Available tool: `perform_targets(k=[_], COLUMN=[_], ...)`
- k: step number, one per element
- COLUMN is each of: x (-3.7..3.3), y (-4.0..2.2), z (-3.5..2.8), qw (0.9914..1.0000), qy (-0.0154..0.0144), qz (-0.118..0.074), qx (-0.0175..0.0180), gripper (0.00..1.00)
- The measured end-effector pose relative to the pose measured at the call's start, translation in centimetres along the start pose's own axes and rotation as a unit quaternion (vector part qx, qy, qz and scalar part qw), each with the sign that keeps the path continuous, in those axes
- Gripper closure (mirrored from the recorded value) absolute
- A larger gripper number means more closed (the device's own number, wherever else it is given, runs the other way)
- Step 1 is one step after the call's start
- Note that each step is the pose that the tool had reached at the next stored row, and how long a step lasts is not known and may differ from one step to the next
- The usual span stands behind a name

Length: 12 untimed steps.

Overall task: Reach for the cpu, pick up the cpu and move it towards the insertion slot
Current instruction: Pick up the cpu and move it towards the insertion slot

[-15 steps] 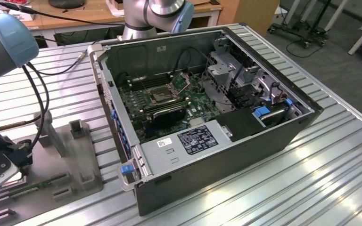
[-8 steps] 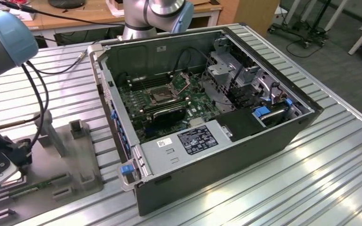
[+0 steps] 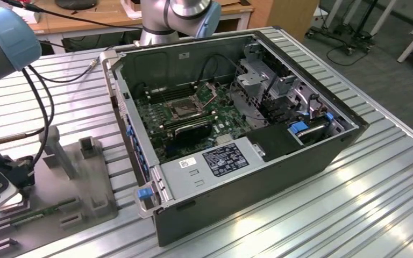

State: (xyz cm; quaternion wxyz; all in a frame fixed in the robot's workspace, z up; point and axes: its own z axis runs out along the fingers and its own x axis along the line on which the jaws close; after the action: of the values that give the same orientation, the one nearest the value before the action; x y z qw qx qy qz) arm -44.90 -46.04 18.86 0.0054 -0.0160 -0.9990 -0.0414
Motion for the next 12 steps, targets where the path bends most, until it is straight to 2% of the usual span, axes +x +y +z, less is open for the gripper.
perform_targets(k=[5, 12], x=[0.01, 0.02], y=[0.01, 0.09], z=[-0.13, -1.14], qw=[1.00000, 1.00000], qy=[0.0003, 0.0001], qz=[0.000, 0.000], qx=[0.0002, 0.0000], gripper=[0.46, 0.46])
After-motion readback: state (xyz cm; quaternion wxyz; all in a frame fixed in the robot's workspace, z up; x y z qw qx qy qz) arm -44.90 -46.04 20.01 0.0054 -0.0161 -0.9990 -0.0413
